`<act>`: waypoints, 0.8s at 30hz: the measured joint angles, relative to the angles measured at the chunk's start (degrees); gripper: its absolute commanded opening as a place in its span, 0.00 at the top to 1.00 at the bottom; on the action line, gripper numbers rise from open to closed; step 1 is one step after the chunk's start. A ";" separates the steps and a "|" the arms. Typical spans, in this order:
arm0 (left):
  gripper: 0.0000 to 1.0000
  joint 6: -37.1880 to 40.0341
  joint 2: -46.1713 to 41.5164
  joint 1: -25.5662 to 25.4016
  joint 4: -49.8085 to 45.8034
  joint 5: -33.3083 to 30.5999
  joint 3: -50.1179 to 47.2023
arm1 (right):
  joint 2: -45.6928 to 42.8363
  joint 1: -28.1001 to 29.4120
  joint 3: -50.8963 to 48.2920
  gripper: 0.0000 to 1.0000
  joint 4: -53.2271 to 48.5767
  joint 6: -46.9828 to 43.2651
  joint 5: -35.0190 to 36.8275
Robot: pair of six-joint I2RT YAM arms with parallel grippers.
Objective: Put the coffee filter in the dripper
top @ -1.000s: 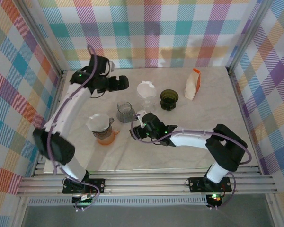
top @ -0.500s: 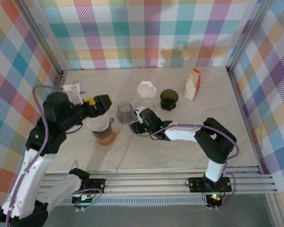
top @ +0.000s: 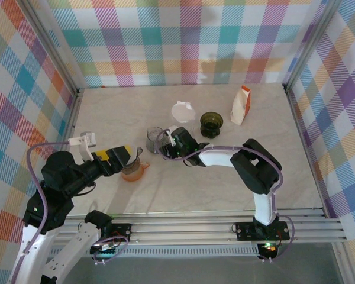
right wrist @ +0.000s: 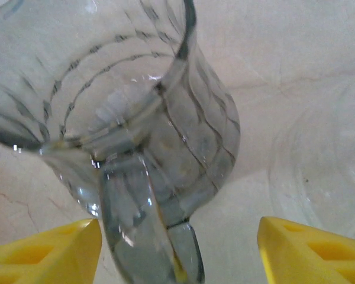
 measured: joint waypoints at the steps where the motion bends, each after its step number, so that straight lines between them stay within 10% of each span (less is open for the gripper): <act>1: 0.00 -0.13 -0.26 0.00 -0.42 0.00 -0.42 | 0.52 0.00 0.66 0.34 0.00 -0.26 -0.24; 13: 0.00 -1.53 -0.48 0.00 -0.72 0.02 -3.54 | 1.09 0.96 0.68 0.78 0.02 -2.97 -1.42; 24: 0.00 -2.12 -2.73 0.00 -0.90 0.20 -4.31 | -6.80 8.22 -8.13 0.82 -2.62 -3.19 2.82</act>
